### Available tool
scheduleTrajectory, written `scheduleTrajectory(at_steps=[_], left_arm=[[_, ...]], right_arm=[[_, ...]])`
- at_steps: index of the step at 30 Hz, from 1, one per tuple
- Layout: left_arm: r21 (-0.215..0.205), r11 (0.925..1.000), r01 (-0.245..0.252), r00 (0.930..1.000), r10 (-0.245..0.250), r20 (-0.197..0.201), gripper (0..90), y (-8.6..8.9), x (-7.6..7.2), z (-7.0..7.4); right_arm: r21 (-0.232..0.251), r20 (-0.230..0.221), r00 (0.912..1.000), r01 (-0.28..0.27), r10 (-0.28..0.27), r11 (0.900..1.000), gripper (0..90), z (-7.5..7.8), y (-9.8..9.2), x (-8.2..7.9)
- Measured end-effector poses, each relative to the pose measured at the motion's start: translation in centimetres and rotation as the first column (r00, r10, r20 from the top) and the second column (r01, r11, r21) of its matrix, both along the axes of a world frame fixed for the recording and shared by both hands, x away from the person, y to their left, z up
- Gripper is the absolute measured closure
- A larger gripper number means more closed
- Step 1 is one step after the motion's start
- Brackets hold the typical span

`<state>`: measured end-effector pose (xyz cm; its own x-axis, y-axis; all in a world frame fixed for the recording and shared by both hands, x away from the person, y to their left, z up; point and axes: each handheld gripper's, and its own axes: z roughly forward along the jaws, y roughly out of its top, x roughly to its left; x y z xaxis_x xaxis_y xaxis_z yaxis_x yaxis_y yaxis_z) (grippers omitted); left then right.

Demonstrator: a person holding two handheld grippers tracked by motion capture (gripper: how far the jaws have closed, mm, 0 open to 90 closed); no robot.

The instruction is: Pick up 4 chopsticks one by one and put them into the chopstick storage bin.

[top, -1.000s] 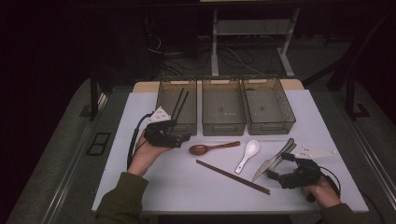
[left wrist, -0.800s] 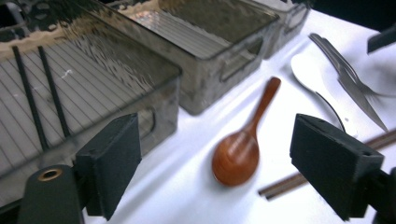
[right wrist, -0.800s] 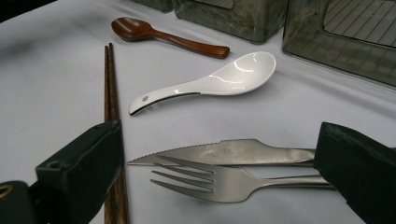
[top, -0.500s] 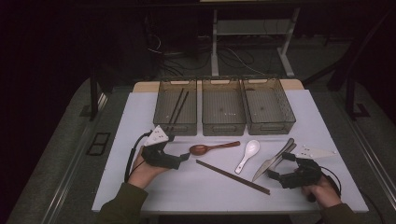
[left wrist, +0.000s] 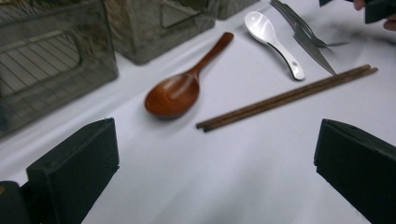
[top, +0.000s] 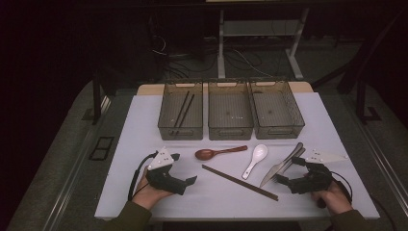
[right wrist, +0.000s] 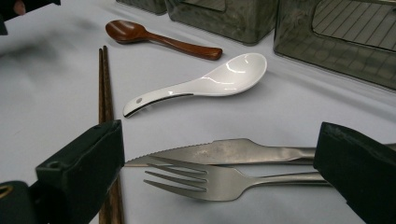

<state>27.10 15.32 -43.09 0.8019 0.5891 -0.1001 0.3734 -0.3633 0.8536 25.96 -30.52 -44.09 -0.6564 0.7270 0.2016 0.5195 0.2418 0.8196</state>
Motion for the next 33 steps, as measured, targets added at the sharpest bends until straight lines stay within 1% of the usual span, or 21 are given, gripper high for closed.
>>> scheduleTrajectory(at_steps=[3, 5, 7, 10, 11, 15, 18, 20, 23, 25, 27, 28, 30, 31, 33], left_arm=[[0.003, 1.0, 0.008, 0.9999, -0.008, -0.013, 0.0, 0.0, -0.1, -0.1], [0.019, 0.9998, 0.003, 0.9999, -0.003, -0.013, 0.0, 0.0, 0.0, -0.1], [0.017, 0.9999, 0.0, 0.9997, 0.0, -0.025, 0.0, 0.0, 0.0, -0.2], [0.018, 0.9998, 0.0, 0.9997, 0.0, -0.025, 0.0, 0.1, 0.1, -0.2], [0.02, 0.9998, 0.002, 0.9997, -0.001, -0.023, 0.0, 0.1, 0.1, -0.1], [0.018, 0.9998, 0.011, 0.9996, -0.01, -0.026, 0.0, 0.0, 0.1, -0.3], [0.019, 0.9997, 0.018, 0.9994, -0.017, -0.029, 0.0, 0.0, 0.1, -0.3], [0.019, 0.9996, 0.022, 0.9993, -0.022, -0.031, 0.0, -0.1, 0.1, -0.3], [0.02, 0.9995, 0.025, 0.9992, -0.025, -0.033, 0.0, -0.1, 0.1, -0.4], [0.019, 0.9995, 0.025, 0.9991, -0.024, -0.035, 0.0, -0.1, 0.1, -0.4], [0.017, 0.9995, 0.025, 0.9991, -0.025, -0.033, 0.0, -0.2, 0.1, -0.4], [0.016, 0.9995, 0.026, 0.9991, -0.025, -0.033, 0.0, -0.2, 0.1, -0.4], [0.015, 0.9995, 0.027, 0.9992, -0.027, -0.03, 0.0, -0.2, 0.1, -0.4], [0.015, 0.9995, 0.027, 0.9992, -0.027, -0.03, 0.0, -0.2, 0.1, -0.4], [0.008, 0.9997, 0.024, 0.9992, -0.023, -0.032, 0.0, -0.2, 0.0, -0.4]], right_arm=[[-0.002, 0.0, 1.0, -0.003, 0.003, 1.0, 1.6, 0.1, 0.0, 0.0], [0.001, -0.001, 1.0, -0.006, 0.006, 1.0, 1.6, 0.2, -0.1, 0.0], [0.004, 0.0, 0.9999, -0.015, 0.015, 1.0, 1.6, 0.3, -0.1, 0.0], [0.011, 0.002, 0.9998, -0.022, 0.022, 1.0, 1.6, 0.7, 0.0, 0.0], [0.012, -0.005, 0.9996, -0.028, 0.028, 1.0, 1.6, 0.8, 0.1, 0.0], [-0.005, 0.013, 0.9986, -0.051, 0.051, 0.999, 1.6, 1.2, 0.9, -0.1], [-0.012, 0.015, 0.9978, -0.065, 0.065, 0.998, 1.6, 1.3, 1.3, 0.0], [-0.006, 0.012, 0.9971, -0.075, 0.075, 0.997, 1.6, 1.4, 1.5, 0.0], [-0.005, 0.0, 0.9946, -0.103, 0.103, 0.995, 1.6, 1.7, 1.7, 0.2], [-0.015, -0.01, 0.9931, -0.117, 0.117, 0.993, 1.6, 1.8, 2.0, 0.3], [-0.009, -0.025, 0.989, -0.146, 0.146, 0.989, 1.6, 2.0, 2.4, 0.4], [-0.02, -0.019, 0.9869, -0.161, 0.16, 0.987, 1.6, 2.0, 2.6, 0.5], [-0.022, -0.025, 0.9821, -0.187, 0.187, 0.982, 1.6, 2.1, 3.2, 0.6], [-0.03, -0.024, 0.9811, -0.193, 0.192, 0.981, 1.6, 2.1, 3.5, 0.7], [-0.03, -0.03, 0.9776, -0.209, 0.208, 0.977, 1.6, 2.2, 3.9, 0.9]])
